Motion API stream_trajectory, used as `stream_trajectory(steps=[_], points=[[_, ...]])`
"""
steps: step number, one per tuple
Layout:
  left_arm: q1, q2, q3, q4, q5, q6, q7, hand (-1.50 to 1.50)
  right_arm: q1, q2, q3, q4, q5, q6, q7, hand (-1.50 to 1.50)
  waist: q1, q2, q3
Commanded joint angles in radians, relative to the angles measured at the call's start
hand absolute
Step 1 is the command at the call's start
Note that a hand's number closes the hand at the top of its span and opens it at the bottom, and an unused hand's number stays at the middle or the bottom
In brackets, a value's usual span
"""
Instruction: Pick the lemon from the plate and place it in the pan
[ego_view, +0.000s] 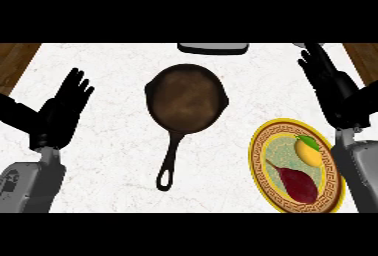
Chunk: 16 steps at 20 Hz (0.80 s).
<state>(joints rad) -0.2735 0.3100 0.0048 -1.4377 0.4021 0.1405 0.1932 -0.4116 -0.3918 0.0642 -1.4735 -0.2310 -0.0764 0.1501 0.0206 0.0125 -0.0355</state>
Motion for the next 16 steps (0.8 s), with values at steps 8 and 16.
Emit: stream_trajectory(steps=[8,16], points=[[0.036,0.033,-0.031,-0.053,-0.089,0.028,-0.022,0.0,0.018,-0.25,-0.033,0.07,-0.167,0.711,-0.348,1.5,0.002,0.002,0.044],[0.046,0.032,-0.04,-0.084,-0.089,0.023,-0.009,0.0,0.089,-0.47,-0.206,0.23,0.071,0.876,-0.834,-1.5,0.008,0.008,0.047]])
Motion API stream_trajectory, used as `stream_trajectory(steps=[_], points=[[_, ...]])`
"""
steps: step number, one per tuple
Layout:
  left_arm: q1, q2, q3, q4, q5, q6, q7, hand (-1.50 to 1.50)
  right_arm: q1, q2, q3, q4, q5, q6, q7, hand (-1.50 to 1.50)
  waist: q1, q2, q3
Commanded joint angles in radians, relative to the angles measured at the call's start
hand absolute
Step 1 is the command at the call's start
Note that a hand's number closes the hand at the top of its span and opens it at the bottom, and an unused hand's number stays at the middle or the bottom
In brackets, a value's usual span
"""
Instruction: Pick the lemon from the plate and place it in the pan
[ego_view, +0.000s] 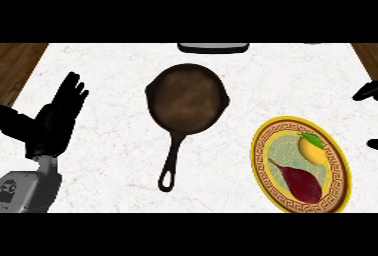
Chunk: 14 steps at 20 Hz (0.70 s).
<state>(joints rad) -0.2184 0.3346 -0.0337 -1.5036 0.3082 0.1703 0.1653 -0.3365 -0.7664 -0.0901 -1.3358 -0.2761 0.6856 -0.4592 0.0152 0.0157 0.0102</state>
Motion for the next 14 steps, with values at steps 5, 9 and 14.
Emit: stream_trajectory(steps=[5,9,14], points=[[-0.016,-0.007,-0.027,-0.013,-0.031,0.012,0.016,0.0,-0.013,-0.179,0.009,0.078,0.266,0.061,-0.415,-1.5,0.023,0.003,-0.001],[-0.039,-0.035,-0.046,-0.008,-0.044,0.024,0.013,0.0,-0.055,-0.197,0.123,0.101,0.394,-0.048,-0.494,-1.5,0.04,0.007,-0.004],[-0.025,-0.013,-0.033,-0.049,-0.031,0.016,0.053,0.0,-0.097,-0.236,0.273,0.086,0.604,-0.232,-0.527,-1.5,0.05,-0.003,-0.007]])
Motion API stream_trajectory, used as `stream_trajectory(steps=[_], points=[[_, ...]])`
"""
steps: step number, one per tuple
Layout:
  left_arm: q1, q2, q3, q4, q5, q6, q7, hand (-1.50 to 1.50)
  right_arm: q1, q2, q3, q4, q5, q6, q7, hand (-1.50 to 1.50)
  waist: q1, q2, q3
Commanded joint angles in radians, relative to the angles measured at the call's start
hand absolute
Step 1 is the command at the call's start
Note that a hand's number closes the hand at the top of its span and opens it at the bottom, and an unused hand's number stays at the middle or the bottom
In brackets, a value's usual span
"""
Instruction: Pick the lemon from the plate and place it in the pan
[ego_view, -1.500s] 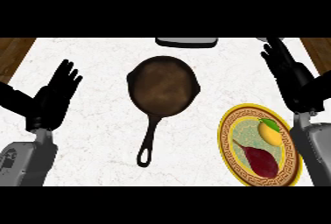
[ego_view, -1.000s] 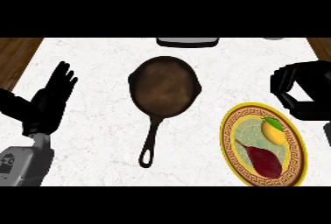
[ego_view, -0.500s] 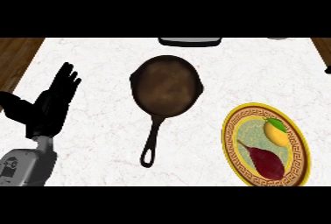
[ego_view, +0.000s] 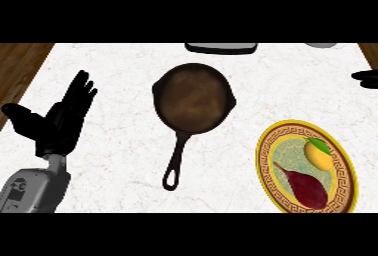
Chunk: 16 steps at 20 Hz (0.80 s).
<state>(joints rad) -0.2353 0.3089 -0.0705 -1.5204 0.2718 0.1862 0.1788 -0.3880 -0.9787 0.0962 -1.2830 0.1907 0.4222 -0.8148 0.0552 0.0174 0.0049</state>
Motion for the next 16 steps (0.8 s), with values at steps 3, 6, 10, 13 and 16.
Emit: stream_trajectory(steps=[3,6,10,13,16], points=[[0.026,-0.005,-0.017,-0.015,-0.021,-0.001,0.007,0.0,-0.105,-0.015,0.154,0.082,0.212,-0.018,-0.198,-1.5,-0.003,-0.006,-0.003],[0.02,0.012,0.005,-0.015,-0.014,-0.008,0.009,0.0,-0.089,-0.054,0.263,0.053,0.329,-0.05,-0.186,-1.5,-0.011,-0.009,-0.004],[0.011,-0.005,-0.001,-0.033,-0.017,0.007,0.031,0.0,-0.133,-0.036,0.395,0.107,0.498,-0.108,-0.145,-1.5,-0.004,-0.007,-0.004],[0.046,-0.004,0.012,-0.028,-0.035,0.016,0.017,0.0,-0.126,-0.103,0.389,0.098,0.527,-0.122,-0.236,-1.5,-0.038,-0.015,-0.005],[0.031,0.001,0.053,0.031,-0.008,-0.031,-0.018,0.0,-0.177,-0.028,0.405,0.123,0.582,-0.129,-0.211,-1.5,-0.041,-0.014,-0.005]])
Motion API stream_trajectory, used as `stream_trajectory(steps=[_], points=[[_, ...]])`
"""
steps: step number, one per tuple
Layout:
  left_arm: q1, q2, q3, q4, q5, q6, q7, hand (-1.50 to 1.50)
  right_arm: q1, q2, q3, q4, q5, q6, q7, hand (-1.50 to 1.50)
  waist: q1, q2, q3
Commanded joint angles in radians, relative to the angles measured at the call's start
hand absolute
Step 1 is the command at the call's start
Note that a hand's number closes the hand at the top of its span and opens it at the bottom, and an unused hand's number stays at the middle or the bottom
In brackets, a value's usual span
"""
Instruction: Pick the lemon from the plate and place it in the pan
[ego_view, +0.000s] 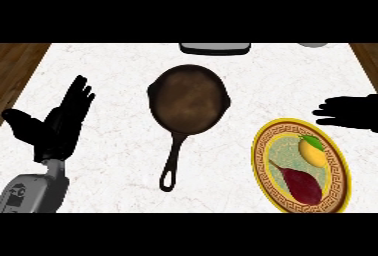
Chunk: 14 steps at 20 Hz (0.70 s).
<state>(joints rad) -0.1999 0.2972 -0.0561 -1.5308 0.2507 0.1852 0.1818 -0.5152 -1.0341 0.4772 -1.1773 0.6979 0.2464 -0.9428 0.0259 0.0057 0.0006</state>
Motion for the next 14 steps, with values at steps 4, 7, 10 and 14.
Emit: stream_trajectory(steps=[4,7,10,14], points=[[0.01,-0.008,0.029,0.004,0.003,-0.019,0.008,0.0,-0.011,0.033,0.016,0.014,0.188,-0.107,-0.041,-1.5,-0.02,-0.004,-0.001],[0.056,-0.044,-0.006,-0.039,-0.047,0.015,-0.004,0.0,0.083,-0.003,-0.036,-0.107,0.19,-0.125,-0.005,-1.5,-0.031,-0.008,-0.001],[0.056,-0.013,0.05,-0.01,-0.021,-0.038,-0.01,0.0,0.135,0.033,-0.088,-0.13,0.219,-0.146,0.025,-1.5,-0.03,-0.007,-0.001],[0.03,-0.047,0.03,-0.058,-0.055,-0.003,0.047,0.0,0.157,0.101,-0.123,-0.132,0.235,-0.1,-0.015,-1.5,-0.025,-0.007,-0.001]])
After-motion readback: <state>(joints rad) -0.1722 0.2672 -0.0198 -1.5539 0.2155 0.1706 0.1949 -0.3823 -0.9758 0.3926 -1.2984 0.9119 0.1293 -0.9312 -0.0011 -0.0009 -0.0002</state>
